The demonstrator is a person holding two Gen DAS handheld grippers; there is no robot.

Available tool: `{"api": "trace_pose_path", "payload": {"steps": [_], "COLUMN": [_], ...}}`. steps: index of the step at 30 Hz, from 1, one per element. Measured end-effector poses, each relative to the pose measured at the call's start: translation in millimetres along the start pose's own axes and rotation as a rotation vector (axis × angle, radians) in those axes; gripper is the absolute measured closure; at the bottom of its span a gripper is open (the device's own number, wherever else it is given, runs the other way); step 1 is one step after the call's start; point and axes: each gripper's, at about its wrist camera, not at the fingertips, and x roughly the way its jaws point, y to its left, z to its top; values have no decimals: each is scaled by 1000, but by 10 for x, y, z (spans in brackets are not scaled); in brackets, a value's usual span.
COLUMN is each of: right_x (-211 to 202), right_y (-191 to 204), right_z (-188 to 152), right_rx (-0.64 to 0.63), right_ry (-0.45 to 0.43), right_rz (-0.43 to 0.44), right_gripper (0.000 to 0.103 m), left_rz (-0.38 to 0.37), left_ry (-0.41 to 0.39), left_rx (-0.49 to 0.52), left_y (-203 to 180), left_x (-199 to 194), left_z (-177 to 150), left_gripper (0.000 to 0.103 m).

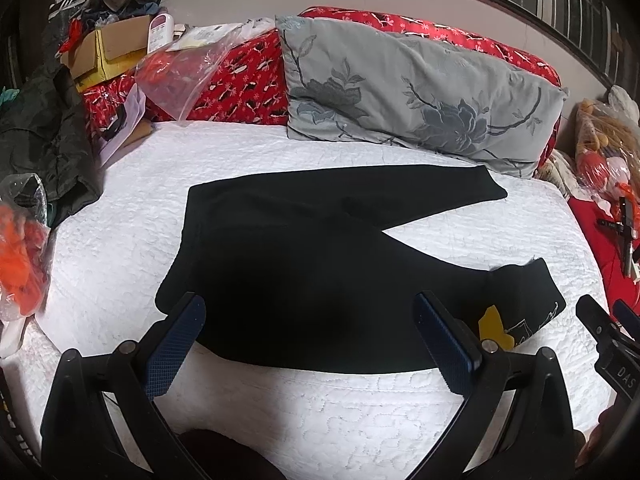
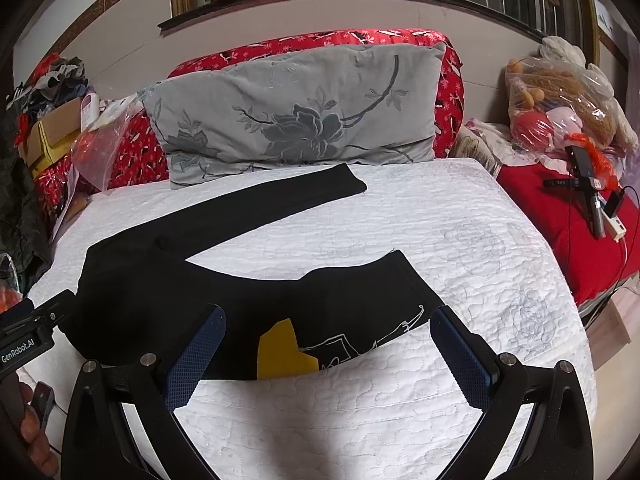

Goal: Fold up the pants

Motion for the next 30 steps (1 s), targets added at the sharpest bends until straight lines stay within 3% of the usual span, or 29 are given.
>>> {"api": "trace_pose_path", "payload": {"steps": [23,30], "right_x": [307,536], "right_y": [69,-22], "right_z": [-2,222], "right_rx": [-24,3], "right_ry": [68,107], "right_rz": [17,60], "right_gripper": [0,0], "left_rz": [-15,-34], "left_ry": [82,227], "left_rx": [-21,-38], "left_y": [-23,138], "left_x": [345,667], "left_z": [45,321], "left_gripper": [0,0]}}
